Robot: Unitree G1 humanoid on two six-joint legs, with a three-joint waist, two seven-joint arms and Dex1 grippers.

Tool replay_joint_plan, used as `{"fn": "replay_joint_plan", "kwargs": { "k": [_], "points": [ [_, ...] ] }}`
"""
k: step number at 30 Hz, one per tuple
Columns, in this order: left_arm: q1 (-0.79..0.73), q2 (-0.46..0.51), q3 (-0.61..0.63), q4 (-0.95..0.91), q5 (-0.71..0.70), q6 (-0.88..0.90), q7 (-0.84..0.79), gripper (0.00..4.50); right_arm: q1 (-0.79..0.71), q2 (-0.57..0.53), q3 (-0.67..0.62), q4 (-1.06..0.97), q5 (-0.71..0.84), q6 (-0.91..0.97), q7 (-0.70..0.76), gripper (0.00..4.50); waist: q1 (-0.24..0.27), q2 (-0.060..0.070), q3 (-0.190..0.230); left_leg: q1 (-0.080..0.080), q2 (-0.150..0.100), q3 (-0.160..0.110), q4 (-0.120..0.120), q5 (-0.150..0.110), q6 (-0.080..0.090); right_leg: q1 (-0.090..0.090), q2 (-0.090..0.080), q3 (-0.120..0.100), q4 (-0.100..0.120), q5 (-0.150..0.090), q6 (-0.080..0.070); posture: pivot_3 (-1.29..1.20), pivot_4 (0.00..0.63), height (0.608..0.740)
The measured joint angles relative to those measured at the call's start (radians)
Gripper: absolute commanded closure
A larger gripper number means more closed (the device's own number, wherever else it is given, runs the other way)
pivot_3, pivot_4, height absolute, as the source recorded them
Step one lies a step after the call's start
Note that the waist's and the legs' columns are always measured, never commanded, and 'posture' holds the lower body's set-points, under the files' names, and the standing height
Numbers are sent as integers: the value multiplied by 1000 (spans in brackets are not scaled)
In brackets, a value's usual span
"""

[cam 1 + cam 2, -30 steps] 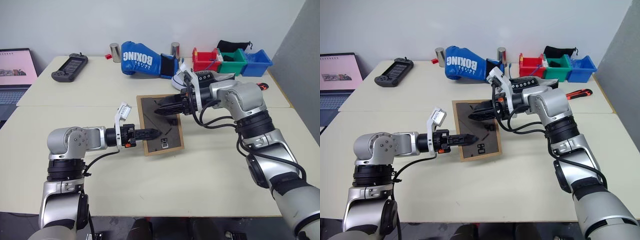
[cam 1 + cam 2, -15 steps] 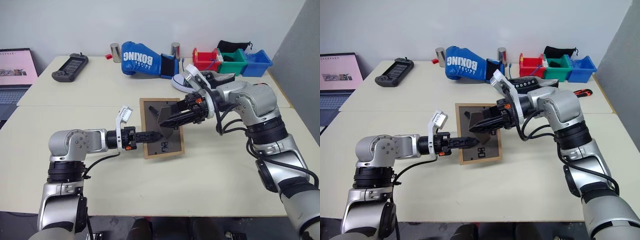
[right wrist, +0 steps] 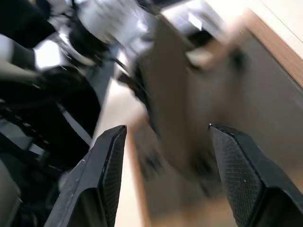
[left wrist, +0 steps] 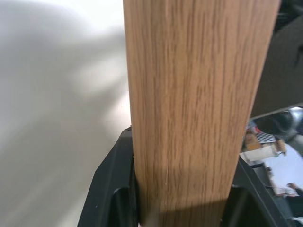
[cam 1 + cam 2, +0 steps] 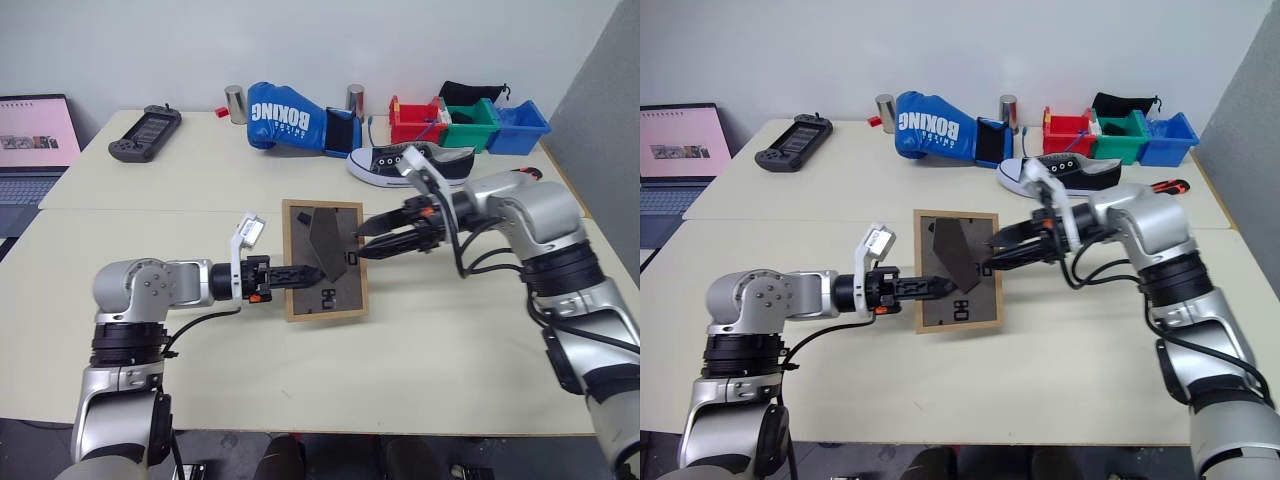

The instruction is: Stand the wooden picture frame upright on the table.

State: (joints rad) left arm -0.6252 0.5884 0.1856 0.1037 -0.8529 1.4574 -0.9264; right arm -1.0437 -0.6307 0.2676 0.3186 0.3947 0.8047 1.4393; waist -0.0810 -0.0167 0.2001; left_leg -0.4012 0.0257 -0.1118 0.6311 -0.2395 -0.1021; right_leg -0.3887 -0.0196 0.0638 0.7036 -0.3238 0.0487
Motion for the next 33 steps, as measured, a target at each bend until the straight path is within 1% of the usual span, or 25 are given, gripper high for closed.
{"fn": "replay_joint_plan", "kwargs": {
  "k": [3,7,9,10,12,14,15,16,18,19,20,21,25,26,30,33],
  "points": [
    [31,23,20,-19,-10,25,3,3152,7,-50,-2,71,-41,-52,6,1587,-4,0,0,0,0,0,0,0,0,0,0,0,0,0,0,0,150,740],
    [31,-1,52,-26,-54,88,28,3152,7,-64,-4,121,-72,-130,15,1587,-7,0,0,1,1,1,0,0,0,0,1,0,0,0,0,0,150,740],
    [30,-3,81,-4,-118,135,67,3152,18,-90,-10,125,-107,-244,18,1587,-5,0,0,0,1,1,0,0,0,0,1,0,0,0,0,0,150,740],
    [29,3,89,29,-168,146,92,3152,34,-107,-13,123,-139,-347,7,1587,-3,0,0,0,1,1,0,0,0,0,0,0,0,0,0,0,150,740],
    [29,31,89,81,-265,153,136,3152,85,-116,-31,122,-216,-617,-53,1587,-3,-2,0,0,1,0,0,0,0,1,0,0,0,0,0,0,150,740],
    [27,58,88,119,-362,153,184,3152,143,-111,-41,133,-269,-901,-100,1587,-3,-3,1,1,1,1,0,0,0,1,0,1,0,0,0,0,150,740],
    [19,64,88,148,-412,153,219,3152,165,-108,-43,167,-306,-1088,-134,1587,-3,-3,1,1,1,2,0,0,0,1,-1,1,0,0,0,0,150,740],
    [10,67,88,182,-460,153,254,3152,179,-102,-49,217,-357,-1295,-199,1587,-3,-3,1,1,1,2,1,0,0,1,-1,1,0,0,1,0,150,740],
    [3,70,88,227,-557,153,334,3152,182,-93,-66,319,-481,-1648,-344,1587,-3,-3,1,1,0,2,2,0,0,1,-1,2,1,0,1,0,150,740],
    [3,69,87,247,-636,152,392,3152,179,-85,-91,378,-561,-1856,-431,1587,-4,-3,1,1,0,2,3,1,-2,1,-1,2,1,0,1,0,150,740],
    [4,67,83,253,-692,151,433,3152,170,-77,-103,417,-614,-1970,-488,1587,-5,-3,1,1,0,2,4,2,-3,1,-1,2,2,0,1,0,150,740],
    [9,69,63,255,-776,143,488,3152,155,-58,-117,462,-677,-2075,-557,1587,-6,-3,1,2,0,2,5,2,-4,1,-1,3,4,0,1,0,150,740],
    [68,82,-42,207,-1026,70,637,3152,85,4,-144,549,-860,-2261,-740,1587,-9,-3,1,4,1,3,9,2,-4,1,1,6,10,0,1,0,150,740],
    [81,83,-59,196,-1051,59,654,3152,70,14,-154,558,-910,-2287,-786,1587,-8,-3,1,4,1,2,10,2,-4,1,1,5,11,0,1,0,150,740],
    [104,86,-74,160,-1073,32,672,3152,23,41,-166,563,-1117,-2323,-988,1587,-5,-3,1,5,0,1,12,3,-5,2,1,5,12,0,1,0,150,740],
    [123,87,-77,131,-1074,14,672,3152,-2,50,-164,561,-1242,-2331,-1133,1587,-6,-3,1,4,-1,2,12,3,-5,2,1,6,12,0,1,0,150,740]
  ]
}}
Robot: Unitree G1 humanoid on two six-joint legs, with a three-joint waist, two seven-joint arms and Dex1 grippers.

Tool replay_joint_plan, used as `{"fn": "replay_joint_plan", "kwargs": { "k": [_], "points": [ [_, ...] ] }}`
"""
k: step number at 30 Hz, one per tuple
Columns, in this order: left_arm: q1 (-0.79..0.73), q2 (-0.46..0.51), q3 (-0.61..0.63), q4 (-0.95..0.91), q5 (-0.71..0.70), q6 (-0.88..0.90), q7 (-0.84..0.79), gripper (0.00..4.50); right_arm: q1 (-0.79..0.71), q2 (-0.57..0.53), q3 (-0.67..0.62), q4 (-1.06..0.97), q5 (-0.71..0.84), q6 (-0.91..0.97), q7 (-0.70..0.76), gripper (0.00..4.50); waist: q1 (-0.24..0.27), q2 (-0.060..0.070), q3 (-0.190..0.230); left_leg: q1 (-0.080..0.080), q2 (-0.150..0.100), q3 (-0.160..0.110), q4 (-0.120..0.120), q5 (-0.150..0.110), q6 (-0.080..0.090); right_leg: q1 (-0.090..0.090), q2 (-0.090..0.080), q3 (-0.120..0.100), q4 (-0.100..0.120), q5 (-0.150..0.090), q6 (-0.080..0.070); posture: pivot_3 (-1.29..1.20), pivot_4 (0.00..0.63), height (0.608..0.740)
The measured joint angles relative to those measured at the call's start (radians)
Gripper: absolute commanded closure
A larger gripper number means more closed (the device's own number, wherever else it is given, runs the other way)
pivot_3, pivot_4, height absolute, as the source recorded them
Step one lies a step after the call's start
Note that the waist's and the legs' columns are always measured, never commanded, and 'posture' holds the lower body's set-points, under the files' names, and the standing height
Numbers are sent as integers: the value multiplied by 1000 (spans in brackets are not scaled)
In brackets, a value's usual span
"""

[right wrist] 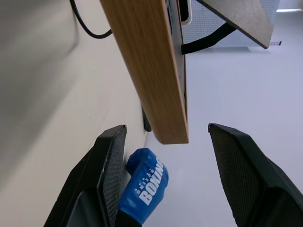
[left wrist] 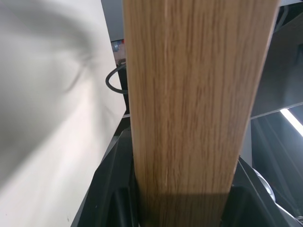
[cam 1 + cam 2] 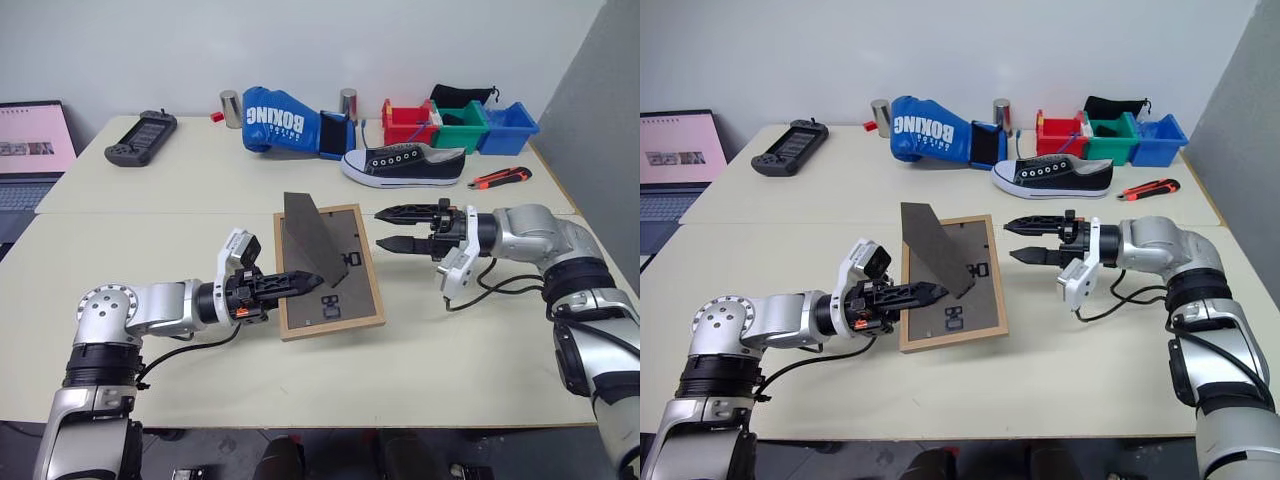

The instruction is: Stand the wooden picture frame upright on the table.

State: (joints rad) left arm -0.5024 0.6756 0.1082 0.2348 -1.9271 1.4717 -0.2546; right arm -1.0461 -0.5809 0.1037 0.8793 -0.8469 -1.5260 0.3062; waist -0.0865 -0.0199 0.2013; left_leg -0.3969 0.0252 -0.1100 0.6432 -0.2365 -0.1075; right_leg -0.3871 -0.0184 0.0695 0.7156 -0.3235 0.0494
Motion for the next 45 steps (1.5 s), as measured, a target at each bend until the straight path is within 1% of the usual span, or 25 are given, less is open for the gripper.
{"fn": "replay_joint_plan", "kwargs": {
  "k": [4,6,9,14,18,22,27,33,34,36,39,41,45],
  "points": [
    [19,1,-13,-26,0,-6,0,3152,-19,0,48,-40,-150,-23,-167,1587,-1,0,0,0,0,0,-1,0,0,0,0,0,0,0,0,0,150,740],
    [22,1,-25,-33,0,-12,0,3152,-19,6,95,-61,-228,-28,-248,1587,-1,0,0,0,0,0,0,0,0,0,0,0,0,0,0,0,150,740],
    [23,1,-34,-37,0,-14,-3,3152,-33,8,176,-91,-345,1,-411,1587,-2,0,0,0,0,0,0,0,0,0,0,1,0,0,0,0,150,740],
    [23,4,-44,-37,0,-15,-18,3152,-138,-12,371,-108,-561,178,-778,1587,-2,0,0,0,-1,0,-1,0,0,-1,0,1,1,0,0,0,150,740],
    [26,9,-44,-38,-1,-16,-21,3152,-195,-29,517,-89,-645,255,-997,1587,0,0,0,-1,-1,0,-1,0,0,-1,0,1,0,0,0,0,150,740],
    [31,9,-45,-38,-1,-19,-21,3152,-212,-45,631,-89,-681,271,-1147,1587,-1,0,0,-1,-1,0,-1,0,0,-1,-1,1,0,0,0,0,150,740],
    [34,9,-45,-44,-1,-27,-18,3152,-253,-62,721,-90,-702,286,-1259,1587,-1,0,0,-1,-1,0,-1,0,0,-1,-1,1,1,0,0,0,150,740],
    [39,11,-60,-57,-5,-39,-18,3152,-273,-52,787,-85,-703,317,-1314,1587,-1,0,0,-1,-1,0,-1,0,0,-1,-1,1,1,0,0,0,150,740],
    [39,11,-62,-63,-5,-39,-18,3152,-277,-49,799,-85,-703,318,-1319,1952,-1,0,0,-1,-1,0,-1,0,0,-1,-1,1,1,0,0,0,150,740],
    [39,12,-63,-67,-7,-39,-18,3152,-284,-47,819,-83,-703,318,-1326,2298,-1,0,0,-1,-1,0,-1,0,0,-1,-1,1,1,0,0,0,150,740],
    [44,19,-64,-70,-18,-40,-21,3152,-287,-44,835,-75,-695,321,-1336,2997,-1,0,0,-1,-1,0,-1,0,0,-1,-1,1,1,0,0,0,150,740],
    [47,21,-64,-80,-23,-44,-22,3152,-287,-45,841,-71,-685,320,-1352,3139,-1,-1,0,-1,-1,0,-1,0,1,-1,-1,1,1,0,0,0,150,740],
    [49,23,-64,-83,-23,-45,-22,3152,-291,-45,859,-65,-670,321,-1360,3152,-1,-1,0,-1,-2,0,-1,0,1,-1,-1,1,1,0,0,0,150,740]
  ]
}}
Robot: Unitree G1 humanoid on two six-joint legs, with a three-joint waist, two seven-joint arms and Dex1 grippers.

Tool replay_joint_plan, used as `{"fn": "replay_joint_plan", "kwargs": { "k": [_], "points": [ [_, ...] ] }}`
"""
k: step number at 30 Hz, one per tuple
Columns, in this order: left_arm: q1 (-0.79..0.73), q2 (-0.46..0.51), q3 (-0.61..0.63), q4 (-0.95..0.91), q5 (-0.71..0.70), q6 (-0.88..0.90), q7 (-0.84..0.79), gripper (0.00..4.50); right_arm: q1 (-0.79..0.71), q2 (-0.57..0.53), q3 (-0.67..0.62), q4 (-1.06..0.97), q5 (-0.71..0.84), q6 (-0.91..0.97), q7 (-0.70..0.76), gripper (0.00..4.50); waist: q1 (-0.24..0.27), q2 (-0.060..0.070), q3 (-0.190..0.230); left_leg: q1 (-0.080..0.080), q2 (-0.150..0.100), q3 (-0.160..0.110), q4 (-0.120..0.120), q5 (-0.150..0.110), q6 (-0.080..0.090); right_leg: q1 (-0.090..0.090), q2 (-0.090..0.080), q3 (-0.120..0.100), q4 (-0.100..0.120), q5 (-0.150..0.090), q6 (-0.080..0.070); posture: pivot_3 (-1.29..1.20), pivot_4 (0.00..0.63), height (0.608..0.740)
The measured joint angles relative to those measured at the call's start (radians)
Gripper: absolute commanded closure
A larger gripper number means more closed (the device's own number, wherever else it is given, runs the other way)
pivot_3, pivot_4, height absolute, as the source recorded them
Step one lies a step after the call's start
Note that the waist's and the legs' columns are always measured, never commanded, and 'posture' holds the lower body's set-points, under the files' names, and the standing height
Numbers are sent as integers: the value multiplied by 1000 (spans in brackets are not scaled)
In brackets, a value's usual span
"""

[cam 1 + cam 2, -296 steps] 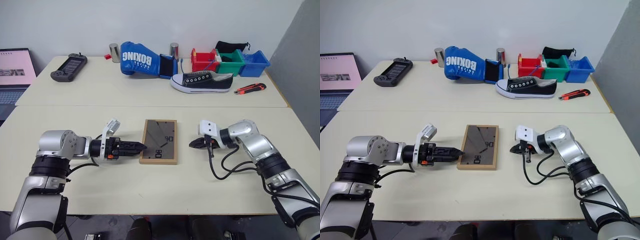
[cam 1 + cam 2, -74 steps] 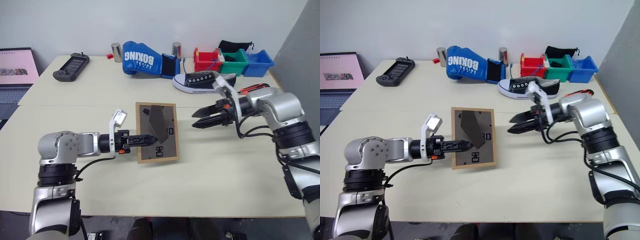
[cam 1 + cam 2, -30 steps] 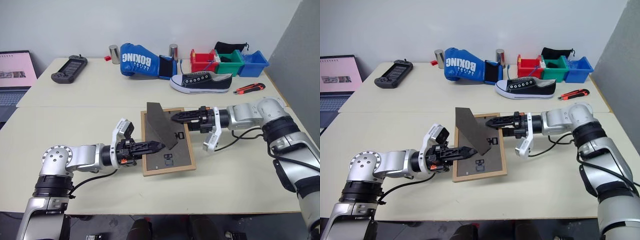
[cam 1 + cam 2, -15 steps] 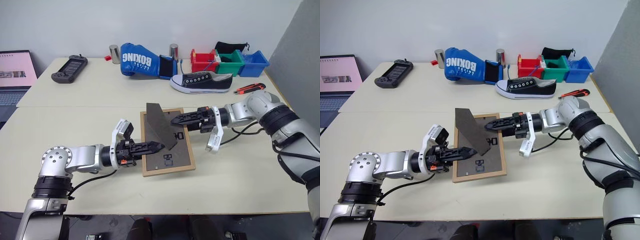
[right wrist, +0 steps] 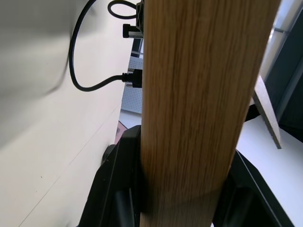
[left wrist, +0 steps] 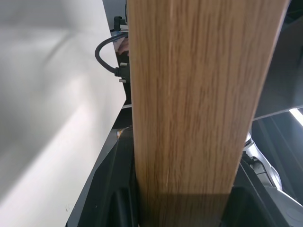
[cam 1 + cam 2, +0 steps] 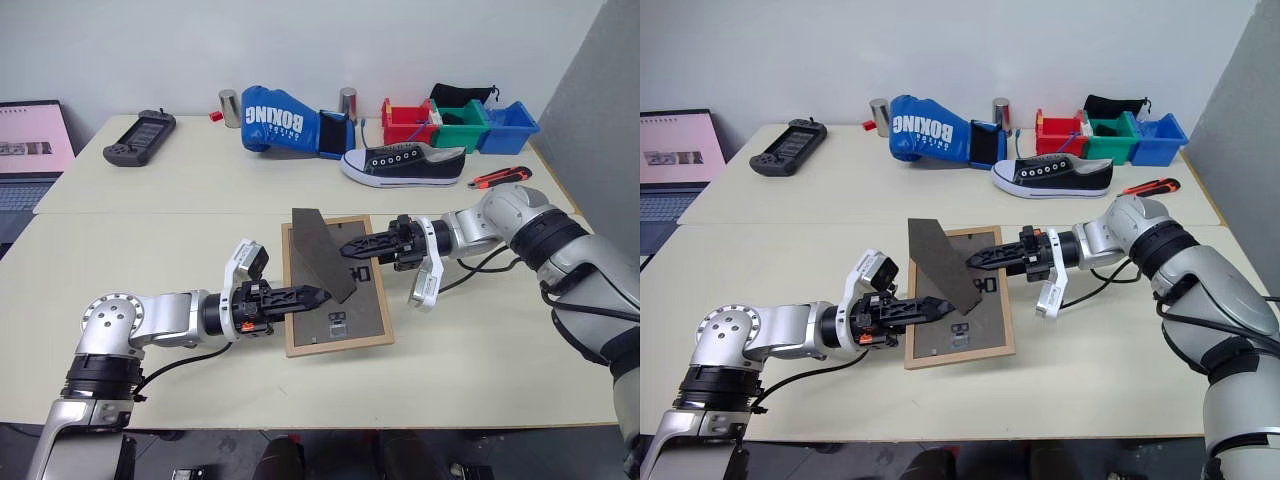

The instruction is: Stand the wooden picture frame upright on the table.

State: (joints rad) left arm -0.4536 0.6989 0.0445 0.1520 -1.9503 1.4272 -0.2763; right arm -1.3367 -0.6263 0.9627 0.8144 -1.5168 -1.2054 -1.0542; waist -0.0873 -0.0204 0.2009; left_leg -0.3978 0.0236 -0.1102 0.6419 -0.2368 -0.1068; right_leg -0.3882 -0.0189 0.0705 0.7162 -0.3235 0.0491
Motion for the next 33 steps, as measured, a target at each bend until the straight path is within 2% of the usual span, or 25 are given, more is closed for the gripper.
{"fn": "replay_joint_plan", "kwargs": {
  "k": [6,8,10,16,20,27,33],
  "points": [
    [10,0,0,-18,-4,-19,5,3152,-8,0,11,7,6,0,-13,3163,0,0,0,0,0,0,0,0,0,0,0,0,0,0,0,0,150,740],
    [16,4,0,-33,-7,-29,13,2504,-8,0,11,7,7,-1,-16,3170,0,0,0,0,0,0,0,0,0,0,0,0,0,0,0,0,150,740],
    [21,7,0,-45,-7,-41,32,2313,-12,4,13,8,8,3,-9,3184,0,0,0,0,0,0,0,0,0,0,0,0,0,0,0,0,150,740],
    [35,26,0,-67,-7,-46,34,1121,-15,4,25,5,8,2,-12,3195,0,0,0,0,0,0,0,0,0,0,0,0,0,0,0,0,150,740],
    [35,48,0,-69,-7,-47,27,106,-15,0,25,4,9,-7,-17,3195,0,0,0,0,0,0,0,0,0,0,0,0,0,0,0,0,150,740],
    [58,155,23,-118,-7,-58,-2,49,-14,0,21,59,52,-33,7,3195,0,-1,0,0,0,0,0,0,0,0,0,0,0,0,0,0,150,740],
    [84,212,121,-152,-3,-126,-11,49,-8,-2,-8,186,192,-160,129,3195,0,-2,1,0,0,0,0,-2,3,0,0,0,0,0,0,0,150,740]
  ]
}}
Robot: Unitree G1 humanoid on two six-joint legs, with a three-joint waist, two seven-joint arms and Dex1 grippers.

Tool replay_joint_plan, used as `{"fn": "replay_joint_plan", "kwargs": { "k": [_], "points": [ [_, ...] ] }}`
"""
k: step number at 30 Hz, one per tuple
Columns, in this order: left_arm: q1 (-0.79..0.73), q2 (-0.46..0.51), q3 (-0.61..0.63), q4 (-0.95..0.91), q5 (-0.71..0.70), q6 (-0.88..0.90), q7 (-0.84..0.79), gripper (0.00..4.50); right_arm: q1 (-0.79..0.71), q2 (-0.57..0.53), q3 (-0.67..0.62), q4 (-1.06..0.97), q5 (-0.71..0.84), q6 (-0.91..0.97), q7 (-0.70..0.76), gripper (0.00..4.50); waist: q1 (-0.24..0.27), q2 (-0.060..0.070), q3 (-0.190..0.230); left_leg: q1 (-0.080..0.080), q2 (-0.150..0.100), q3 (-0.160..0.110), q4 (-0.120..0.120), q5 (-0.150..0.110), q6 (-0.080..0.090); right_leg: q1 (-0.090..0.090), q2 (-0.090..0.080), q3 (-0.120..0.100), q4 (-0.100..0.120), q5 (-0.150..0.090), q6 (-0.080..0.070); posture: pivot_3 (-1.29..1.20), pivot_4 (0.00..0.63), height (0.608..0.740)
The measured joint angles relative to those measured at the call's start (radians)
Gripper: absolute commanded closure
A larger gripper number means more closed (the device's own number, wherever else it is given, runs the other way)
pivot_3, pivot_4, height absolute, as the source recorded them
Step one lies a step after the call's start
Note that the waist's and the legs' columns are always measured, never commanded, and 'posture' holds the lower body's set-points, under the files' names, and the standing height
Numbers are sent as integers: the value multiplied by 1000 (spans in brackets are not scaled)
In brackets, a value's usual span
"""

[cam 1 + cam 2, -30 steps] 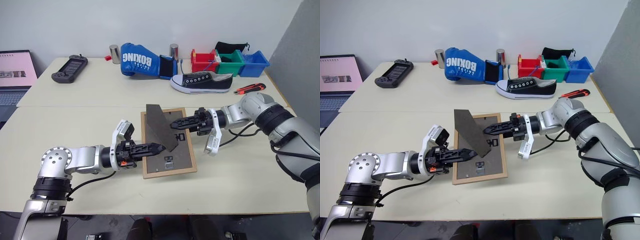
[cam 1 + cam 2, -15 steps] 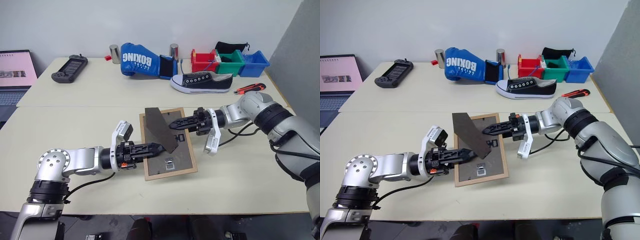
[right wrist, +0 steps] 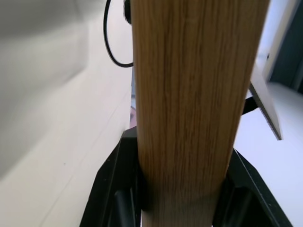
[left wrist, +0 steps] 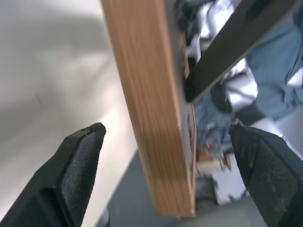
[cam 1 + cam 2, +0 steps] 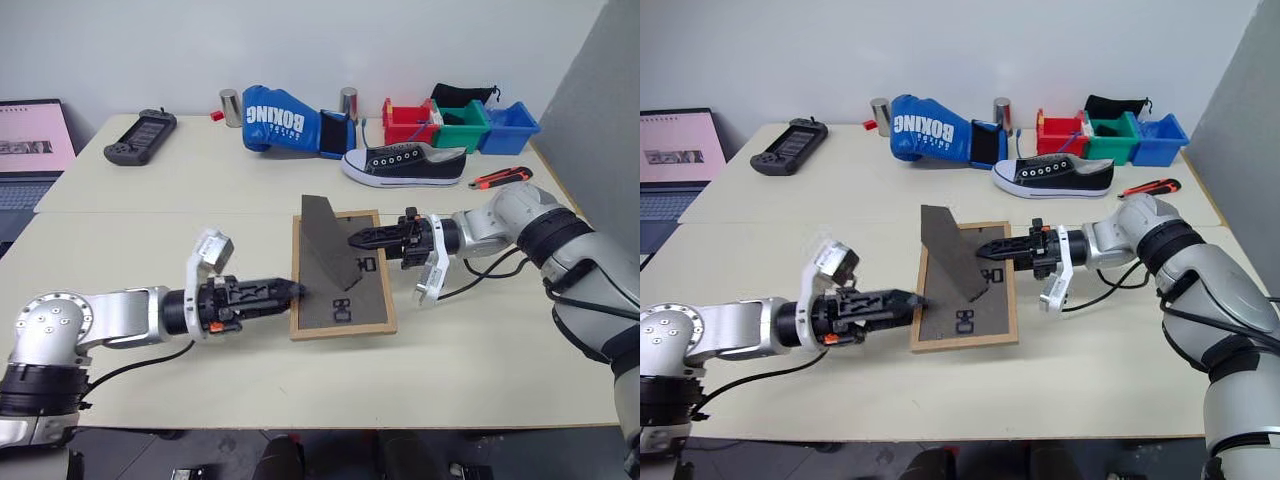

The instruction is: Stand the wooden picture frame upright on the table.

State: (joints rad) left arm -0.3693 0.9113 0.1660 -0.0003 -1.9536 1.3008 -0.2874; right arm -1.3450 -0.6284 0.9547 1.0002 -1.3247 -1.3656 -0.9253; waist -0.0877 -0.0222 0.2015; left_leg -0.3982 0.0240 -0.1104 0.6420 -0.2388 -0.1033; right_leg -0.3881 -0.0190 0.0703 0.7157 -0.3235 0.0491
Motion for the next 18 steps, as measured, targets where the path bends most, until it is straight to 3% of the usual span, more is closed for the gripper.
{"fn": "replay_joint_plan", "kwargs": {
  "k": [4,6,8,10,13,15,18],
  "points": [
    [68,75,100,-135,109,-15,-55,49,7,6,-13,147,137,-157,139,3195,-3,-1,0,0,0,1,-1,0,0,0,0,1,-1,0,0,0,150,740],
    [118,104,164,-232,247,-57,-109,49,24,76,-7,304,311,-217,308,3195,-15,-3,-1,2,2,1,-1,0,0,3,1,0,-2,0,0,0,150,740],
    [136,115,184,-277,311,-79,-138,49,42,119,-31,373,363,-225,405,3195,-19,-3,-1,2,2,1,-1,0,0,3,1,0,-1,0,0,0,150,740],
    [187,127,204,-366,487,-182,-189,49,24,259,-372,681,361,-235,754,3195,-28,-4,0,6,3,2,-3,0,0,6,2,0,-2,1,-1,0,150,740],
    [222,142,254,-448,672,-303,-207,49,-41,327,-872,1022,394,-151,1301,3195,-24,-7,2,15,4,2,-11,0,0,14,2,-1,-10,1,-2,0,150,740],
    [257,133,260,-501,705,-311,-210,49,-75,339,-1212,1058,548,44,1649,3195,-26,-8,4,18,6,2,-15,0,0,20,3,-1,-19,3,-1,0,150,740],
    [293,109,276,-525,717,-317,-203,49,-164,334,-1473,1054,719,266,1959,3195,-23,-10,4,16,5,2,-15,-1,0,19,2,-1,-20,3,-1,0,150,740]
  ]
}}
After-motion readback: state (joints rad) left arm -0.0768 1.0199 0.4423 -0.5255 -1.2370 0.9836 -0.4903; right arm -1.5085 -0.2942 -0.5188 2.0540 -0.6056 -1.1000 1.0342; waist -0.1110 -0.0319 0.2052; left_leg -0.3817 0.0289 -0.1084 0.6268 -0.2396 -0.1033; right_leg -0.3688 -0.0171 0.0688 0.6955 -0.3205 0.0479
